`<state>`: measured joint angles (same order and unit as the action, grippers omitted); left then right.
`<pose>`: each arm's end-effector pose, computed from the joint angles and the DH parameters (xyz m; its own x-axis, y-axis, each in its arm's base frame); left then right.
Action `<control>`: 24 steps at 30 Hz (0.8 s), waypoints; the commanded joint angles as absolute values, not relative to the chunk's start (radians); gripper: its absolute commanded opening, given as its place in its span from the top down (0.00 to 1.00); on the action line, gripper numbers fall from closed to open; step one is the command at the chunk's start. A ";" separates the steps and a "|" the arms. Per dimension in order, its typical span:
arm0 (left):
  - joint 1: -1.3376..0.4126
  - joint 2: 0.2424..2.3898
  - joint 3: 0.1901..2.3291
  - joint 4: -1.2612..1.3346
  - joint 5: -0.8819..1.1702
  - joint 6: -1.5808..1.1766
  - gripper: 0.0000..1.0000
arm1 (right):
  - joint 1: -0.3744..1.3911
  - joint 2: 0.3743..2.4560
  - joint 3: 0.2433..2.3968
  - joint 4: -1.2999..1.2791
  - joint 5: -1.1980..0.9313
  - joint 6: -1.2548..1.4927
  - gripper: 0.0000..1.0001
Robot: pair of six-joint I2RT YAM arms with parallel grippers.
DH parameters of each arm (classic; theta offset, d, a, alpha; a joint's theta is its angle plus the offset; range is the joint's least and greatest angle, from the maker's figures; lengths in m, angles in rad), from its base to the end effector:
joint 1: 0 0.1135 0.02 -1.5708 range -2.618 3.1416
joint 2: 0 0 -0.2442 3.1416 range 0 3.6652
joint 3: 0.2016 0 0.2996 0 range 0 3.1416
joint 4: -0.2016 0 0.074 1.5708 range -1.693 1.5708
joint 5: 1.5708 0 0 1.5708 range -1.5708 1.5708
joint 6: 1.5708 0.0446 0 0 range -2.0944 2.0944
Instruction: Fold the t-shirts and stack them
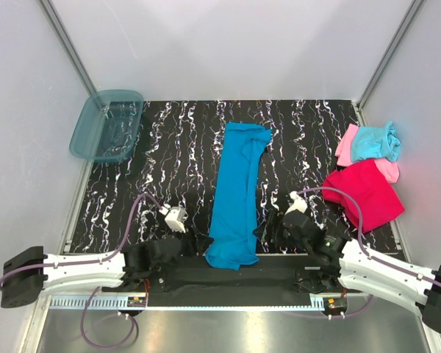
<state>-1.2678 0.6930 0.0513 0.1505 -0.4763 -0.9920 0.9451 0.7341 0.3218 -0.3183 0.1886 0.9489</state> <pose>0.0802 -0.1880 0.0883 -0.6861 -0.2987 -0.6634 0.2802 0.7330 -0.6198 0.1353 0.1729 0.1358 -0.8083 0.2445 -0.5356 -0.0985 0.8407 0.5325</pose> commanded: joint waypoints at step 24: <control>-1.158 0.856 0.055 0.310 -0.193 -0.979 0.48 | 0.904 1.020 0.213 0.017 -0.100 1.111 0.19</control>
